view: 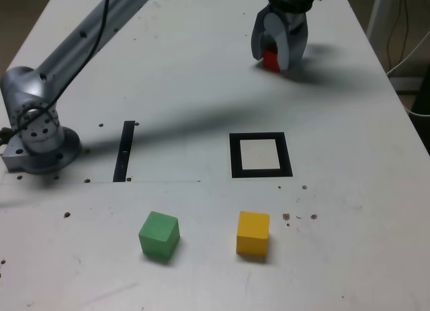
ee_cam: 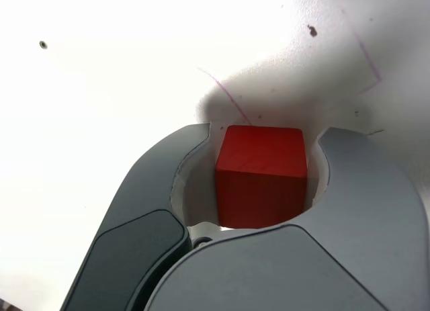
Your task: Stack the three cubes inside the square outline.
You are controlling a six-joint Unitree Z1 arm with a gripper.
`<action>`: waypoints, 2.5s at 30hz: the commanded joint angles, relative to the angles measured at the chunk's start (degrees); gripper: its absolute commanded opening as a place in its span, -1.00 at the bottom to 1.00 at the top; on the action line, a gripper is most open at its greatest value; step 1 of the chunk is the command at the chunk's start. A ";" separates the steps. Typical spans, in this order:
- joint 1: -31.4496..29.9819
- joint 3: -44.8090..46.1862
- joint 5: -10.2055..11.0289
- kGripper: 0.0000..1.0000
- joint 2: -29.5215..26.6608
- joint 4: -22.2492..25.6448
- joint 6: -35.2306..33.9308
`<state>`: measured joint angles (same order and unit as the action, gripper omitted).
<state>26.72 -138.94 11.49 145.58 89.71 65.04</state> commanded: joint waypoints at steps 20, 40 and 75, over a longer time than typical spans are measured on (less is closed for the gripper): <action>-4.31 14.69 -2.75 -0.05 -13.96 1.58 -17.37; -16.90 31.29 -7.28 -0.05 -25.51 0.54 -41.30; -25.69 48.10 -18.21 -0.04 -28.34 -16.02 -56.35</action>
<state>1.12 -91.46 -6.94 117.34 74.54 8.69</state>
